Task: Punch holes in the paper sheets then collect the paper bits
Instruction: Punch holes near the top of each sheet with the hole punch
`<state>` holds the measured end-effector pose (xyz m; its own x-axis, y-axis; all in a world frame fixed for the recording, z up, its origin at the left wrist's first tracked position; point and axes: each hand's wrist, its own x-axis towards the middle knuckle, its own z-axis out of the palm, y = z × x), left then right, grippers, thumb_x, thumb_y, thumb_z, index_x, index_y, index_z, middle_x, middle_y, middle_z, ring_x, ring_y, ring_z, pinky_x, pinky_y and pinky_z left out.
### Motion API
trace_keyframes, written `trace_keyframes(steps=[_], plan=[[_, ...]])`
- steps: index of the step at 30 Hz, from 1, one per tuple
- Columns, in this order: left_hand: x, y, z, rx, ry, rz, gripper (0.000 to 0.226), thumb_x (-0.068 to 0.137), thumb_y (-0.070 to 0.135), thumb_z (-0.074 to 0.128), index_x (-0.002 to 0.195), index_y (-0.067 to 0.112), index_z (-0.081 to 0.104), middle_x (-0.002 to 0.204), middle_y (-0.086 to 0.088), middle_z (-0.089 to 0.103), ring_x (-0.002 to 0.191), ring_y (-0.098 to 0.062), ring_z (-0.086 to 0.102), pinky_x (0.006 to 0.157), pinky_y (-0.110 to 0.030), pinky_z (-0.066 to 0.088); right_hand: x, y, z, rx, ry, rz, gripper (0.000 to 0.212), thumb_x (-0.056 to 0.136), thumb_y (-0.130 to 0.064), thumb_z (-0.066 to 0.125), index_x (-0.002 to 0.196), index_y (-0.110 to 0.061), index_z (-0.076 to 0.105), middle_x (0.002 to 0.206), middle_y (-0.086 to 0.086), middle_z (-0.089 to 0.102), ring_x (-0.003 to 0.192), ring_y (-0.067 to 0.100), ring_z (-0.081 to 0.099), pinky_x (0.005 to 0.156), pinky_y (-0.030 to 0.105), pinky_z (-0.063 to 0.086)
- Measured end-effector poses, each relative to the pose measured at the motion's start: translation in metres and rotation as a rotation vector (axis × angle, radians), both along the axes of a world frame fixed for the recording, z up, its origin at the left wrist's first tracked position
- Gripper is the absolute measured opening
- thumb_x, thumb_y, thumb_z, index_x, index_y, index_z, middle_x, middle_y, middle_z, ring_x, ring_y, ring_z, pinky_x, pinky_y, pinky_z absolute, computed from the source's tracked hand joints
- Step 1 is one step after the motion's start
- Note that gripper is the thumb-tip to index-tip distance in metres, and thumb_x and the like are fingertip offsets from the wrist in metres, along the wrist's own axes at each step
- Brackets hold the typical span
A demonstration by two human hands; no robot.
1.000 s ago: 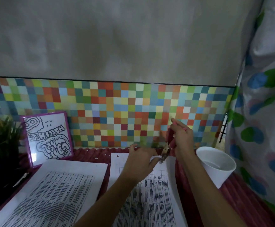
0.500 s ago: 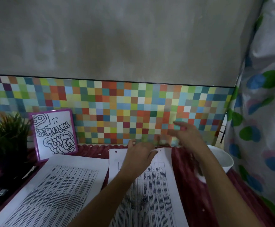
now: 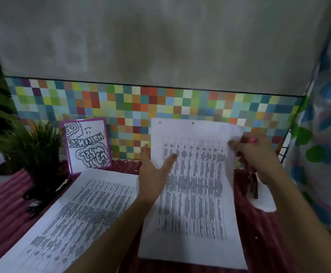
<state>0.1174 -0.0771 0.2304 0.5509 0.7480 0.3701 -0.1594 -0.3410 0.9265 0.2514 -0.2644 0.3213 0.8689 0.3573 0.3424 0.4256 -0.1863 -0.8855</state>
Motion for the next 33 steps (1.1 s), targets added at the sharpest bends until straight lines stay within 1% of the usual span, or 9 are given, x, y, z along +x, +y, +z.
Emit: trace_keyframes(steps=[2, 5, 9, 13, 15, 18, 21, 26, 33], plan=[[-0.010, 0.004, -0.007, -0.016, 0.008, -0.149, 0.041, 0.085, 0.036, 0.069, 0.120, 0.016, 0.061, 0.110, 0.014, 0.067, 0.112, -0.007, 0.061, 0.082, -0.007, 0.045, -0.002, -0.003, 0.006, 0.056, -0.052, -0.026, 0.018, 0.083, -0.009, 0.069, 0.067, -0.005, 0.061, 0.064, 0.016, 0.056, 0.058, 0.023, 0.048, 0.054, 0.031, 0.038], [-0.017, 0.008, 0.004, 0.000, -0.053, -0.160, 0.009, 0.087, 0.016, 0.069, 0.096, 0.018, 0.071, 0.086, 0.014, 0.073, 0.086, -0.005, 0.070, 0.067, -0.011, 0.050, -0.009, -0.006, 0.017, 0.129, -0.130, -0.038, 0.028, 0.084, -0.010, 0.068, 0.077, 0.013, 0.053, 0.065, 0.026, 0.051, 0.050, 0.020, 0.046, 0.045, 0.024, 0.037], [-0.027, 0.011, 0.026, 0.096, -0.143, -0.170, 0.016, 0.088, 0.019, 0.068, 0.102, 0.013, 0.072, 0.087, 0.010, 0.074, 0.079, -0.005, 0.070, 0.069, -0.018, 0.053, -0.020, -0.012, 0.032, 0.174, -0.209, -0.049, 0.020, 0.085, -0.017, 0.067, 0.067, -0.011, 0.063, 0.060, 0.007, 0.060, 0.045, 0.009, 0.051, 0.048, 0.025, 0.045], [-0.041, 0.018, 0.005, 0.105, -0.060, -0.222, 0.019, 0.087, 0.023, 0.070, 0.094, 0.005, 0.071, 0.082, 0.005, 0.073, 0.072, -0.009, 0.067, 0.069, -0.025, 0.051, -0.029, -0.023, 0.032, 0.160, -0.281, -0.079, 0.026, 0.084, -0.023, 0.069, 0.068, -0.005, 0.057, 0.072, 0.028, 0.059, 0.060, 0.034, 0.054, 0.062, 0.045, 0.049], [-0.046, 0.019, 0.002, 0.103, -0.048, -0.205, 0.033, 0.085, 0.029, 0.071, 0.083, -0.003, 0.065, 0.068, -0.001, 0.061, 0.061, -0.013, 0.054, 0.063, -0.029, 0.043, -0.033, -0.024, 0.034, 0.156, -0.269, -0.060, 0.026, 0.084, -0.021, 0.069, 0.064, -0.008, 0.057, 0.067, 0.024, 0.057, 0.057, 0.026, 0.054, 0.056, 0.033, 0.046], [-0.052, 0.014, 0.021, 0.103, -0.039, -0.162, 0.041, 0.088, 0.016, 0.069, 0.050, 0.018, 0.054, 0.045, 0.014, 0.041, 0.045, -0.003, 0.035, 0.050, -0.018, 0.031, -0.036, -0.023, 0.050, 0.127, -0.224, -0.024, 0.026, 0.081, -0.020, 0.072, 0.059, -0.016, 0.060, 0.053, 0.004, 0.058, 0.042, 0.011, 0.050, 0.046, 0.024, 0.042], [-0.063, 0.015, 0.056, 0.106, -0.072, -0.179, 0.015, 0.088, 0.014, 0.068, 0.075, 0.010, 0.071, 0.050, 0.012, 0.059, 0.050, -0.005, 0.051, 0.054, -0.020, 0.042, -0.040, -0.017, 0.083, 0.123, -0.231, -0.021, 0.025, 0.079, -0.020, 0.072, 0.057, -0.017, 0.059, 0.039, -0.005, 0.055, 0.032, 0.007, 0.044, 0.035, 0.016, 0.034], [-0.107, 0.051, 0.116, 0.136, -0.011, -0.086, 0.018, 0.087, 0.019, 0.068, 0.097, 0.003, 0.068, 0.083, -0.005, 0.076, 0.073, -0.018, 0.073, 0.065, -0.030, 0.059, -0.050, 0.019, 0.134, 0.097, -0.191, 0.033, 0.024, 0.071, -0.029, 0.072, 0.059, -0.012, 0.060, 0.053, 0.006, 0.060, 0.040, 0.019, 0.050, 0.040, 0.021, 0.040], [-0.204, 0.115, 0.096, 0.066, 0.311, 0.100, 0.010, 0.084, 0.023, 0.070, 0.087, 0.014, 0.069, 0.071, 0.006, 0.073, 0.062, -0.015, 0.067, 0.062, -0.027, 0.050, -0.077, 0.112, 0.090, -0.375, 0.007, 0.276, 0.023, 0.076, -0.014, 0.072, 0.061, -0.002, 0.061, 0.047, 0.010, 0.057, 0.043, 0.023, 0.052, 0.053, 0.034, 0.046]])
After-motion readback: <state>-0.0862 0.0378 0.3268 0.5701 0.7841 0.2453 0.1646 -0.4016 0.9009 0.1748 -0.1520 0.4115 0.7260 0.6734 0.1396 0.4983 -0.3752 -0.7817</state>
